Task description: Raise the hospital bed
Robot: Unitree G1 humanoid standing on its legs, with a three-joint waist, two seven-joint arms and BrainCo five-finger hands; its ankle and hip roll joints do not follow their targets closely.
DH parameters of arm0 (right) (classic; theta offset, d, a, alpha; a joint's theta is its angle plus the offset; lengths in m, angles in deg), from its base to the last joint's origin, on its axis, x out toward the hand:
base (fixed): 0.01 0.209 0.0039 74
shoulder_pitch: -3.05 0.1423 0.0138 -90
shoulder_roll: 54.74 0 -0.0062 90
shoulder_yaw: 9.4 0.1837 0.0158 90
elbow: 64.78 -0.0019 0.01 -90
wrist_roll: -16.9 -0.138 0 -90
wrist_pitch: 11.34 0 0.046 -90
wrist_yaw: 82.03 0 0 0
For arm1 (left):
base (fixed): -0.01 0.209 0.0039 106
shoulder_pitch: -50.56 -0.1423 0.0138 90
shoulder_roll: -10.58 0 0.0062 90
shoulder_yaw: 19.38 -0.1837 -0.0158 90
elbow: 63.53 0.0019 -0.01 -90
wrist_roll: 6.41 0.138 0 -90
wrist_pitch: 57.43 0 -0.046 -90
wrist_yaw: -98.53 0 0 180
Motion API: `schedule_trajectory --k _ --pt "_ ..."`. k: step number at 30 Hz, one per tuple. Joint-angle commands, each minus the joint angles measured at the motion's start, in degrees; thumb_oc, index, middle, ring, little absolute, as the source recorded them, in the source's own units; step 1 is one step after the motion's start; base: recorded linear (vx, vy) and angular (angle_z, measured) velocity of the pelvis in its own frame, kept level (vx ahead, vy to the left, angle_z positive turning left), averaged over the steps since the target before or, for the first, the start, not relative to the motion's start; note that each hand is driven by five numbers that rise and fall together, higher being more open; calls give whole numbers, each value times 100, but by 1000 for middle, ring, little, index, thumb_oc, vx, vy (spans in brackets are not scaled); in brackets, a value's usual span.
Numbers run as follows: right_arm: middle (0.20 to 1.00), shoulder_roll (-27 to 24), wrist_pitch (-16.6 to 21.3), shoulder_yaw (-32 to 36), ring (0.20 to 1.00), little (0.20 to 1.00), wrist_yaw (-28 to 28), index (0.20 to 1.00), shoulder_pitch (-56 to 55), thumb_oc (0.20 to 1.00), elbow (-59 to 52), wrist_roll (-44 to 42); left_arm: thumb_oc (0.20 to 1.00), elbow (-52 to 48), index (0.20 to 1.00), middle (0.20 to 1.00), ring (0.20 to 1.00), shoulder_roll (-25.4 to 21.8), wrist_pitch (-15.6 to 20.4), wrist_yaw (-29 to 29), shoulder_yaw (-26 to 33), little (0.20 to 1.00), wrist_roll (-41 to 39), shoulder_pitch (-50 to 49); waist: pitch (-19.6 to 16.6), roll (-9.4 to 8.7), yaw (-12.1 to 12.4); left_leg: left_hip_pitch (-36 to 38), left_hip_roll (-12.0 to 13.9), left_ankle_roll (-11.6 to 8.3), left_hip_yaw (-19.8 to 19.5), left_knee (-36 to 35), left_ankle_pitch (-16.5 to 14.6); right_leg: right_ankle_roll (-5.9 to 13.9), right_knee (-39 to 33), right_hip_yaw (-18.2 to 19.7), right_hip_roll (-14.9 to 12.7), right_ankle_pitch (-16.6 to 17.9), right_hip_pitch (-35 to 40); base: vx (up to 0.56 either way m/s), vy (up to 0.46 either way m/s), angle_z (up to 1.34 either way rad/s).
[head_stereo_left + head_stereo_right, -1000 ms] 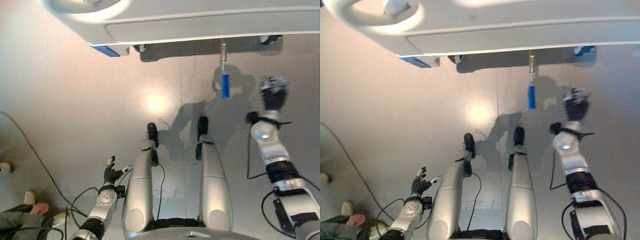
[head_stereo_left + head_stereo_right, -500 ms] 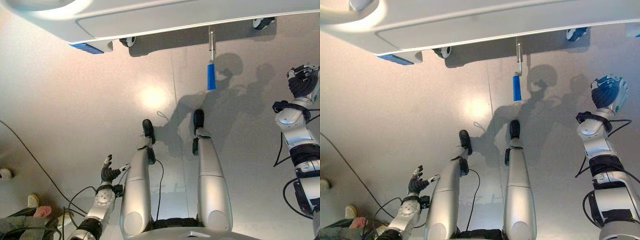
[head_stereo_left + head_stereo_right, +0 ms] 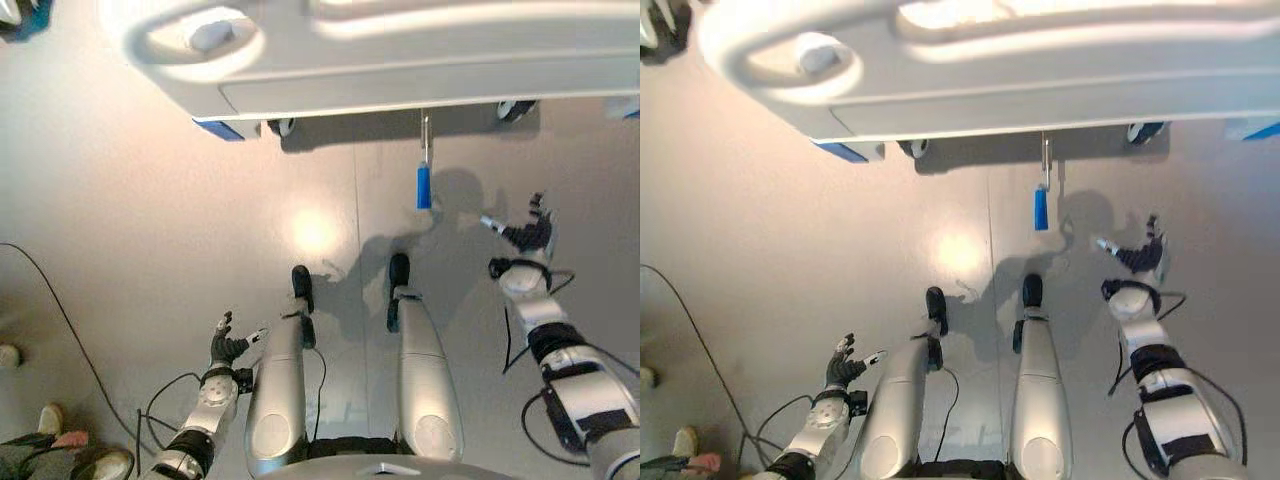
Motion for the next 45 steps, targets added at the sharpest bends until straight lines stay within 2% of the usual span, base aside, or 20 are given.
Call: schedule_trajectory --k 1,2,7,11,12,13,16,24,32,45 --pt "1000 -113 127 139 1000 1000 236 1000 -196 1000 -39 -354 1000 102 1000 1000 1000 107 19 75 107 1000 236 -116 -82 68 -153 104 18 -187 -203 110 276 313 -237 -57 10 373 401 37 52 12" --pt "1000 88 93 211 1000 1000 482 1000 -358 1000 334 -527 1000 242 1000 1000 1000 102 -30 192 95 1000 403 -39 -82 34 -156 531 -7 -176 -212 -34 254 342 -432 -129 -10 411 881 44 50 9" --pt "1000 495 -14 354 1000 1000 985 1000 -877 1000 1005 -619 1000 513 1000 1000 1000 47 -114 398 65 1000 1013 44 -137 -87 -167 1530 7 -160 -234 -356 188 407 -936 -246 -45 486 1982 64 29 1" --pt "1000 836 -105 421 1000 1000 1218 1000 -1341 1000 1370 -557 1000 704 1000 1000 1000 27 -157 518 105 1000 1329 -29 -691 -184 -141 1965 -6 -147 -210 -688 165 455 -1327 -339 -56 547 2436 84 13 1" --pt "1000 837 -103 421 1000 1000 1220 1000 -1344 1000 1372 -557 1000 704 1000 1000 1000 26 -156 518 104 1000 1330 -32 -688 -185 -141 1979 -6 -147 -210 -699 168 455 -1338 -340 -55 550 2450 80 -1 1" --pt "1000 918 -142 450 1000 1000 1284 1000 -1559 1000 1406 -494 1000 755 1000 1000 1000 3 -153 571 149 1000 1386 -90 -965 -243 -134 2157 -1 -144 -217 -862 169 479 -1504 -377 -55 567 2634 76 -4 3" --pt "1000 1093 -192 439 1000 1000 1416 1000 -1800 1000 1545 -376 1000 771 1000 1000 1000 -15 -125 622 261 1000 1461 -202 -1341 -335 -129 2439 -12 -105 -208 -1151 187 513 -1772 -412 -44 619 2913 79 1 8" --pt "1000 1436 -227 326 1000 1000 1666 1000 -2375 1000 1588 -64 1000 932 1000 1000 1000 -16 -124 725 424 1000 1743 -402 -2015 -509 -115 2955 -10 -88 -122 -1598 200 585 -2228 -439 -73 745 3412 58 14 1" --pt "1000 1631 -146 276 1000 1000 1933 1000 -2679 1000 1595 -256 1000 1177 1000 1000 1000 132 -135 763 524 1000 1804 -500 -2299 -550 -137 3186 -18 -57 -101 -1732 166 591 -2401 -398 -76 795 3655 24 13 -1" --pt "1000 1763 13 204 1000 1000 2061 1000 -2715 1000 1413 -487 1000 1405 1000 1000 1000 335 -167 759 587 1000 1682 -524 -2413 -544 -98 3343 -26 -16 -150 -1662 42 594 -2320 -425 -77 709 3833 14 9 0"
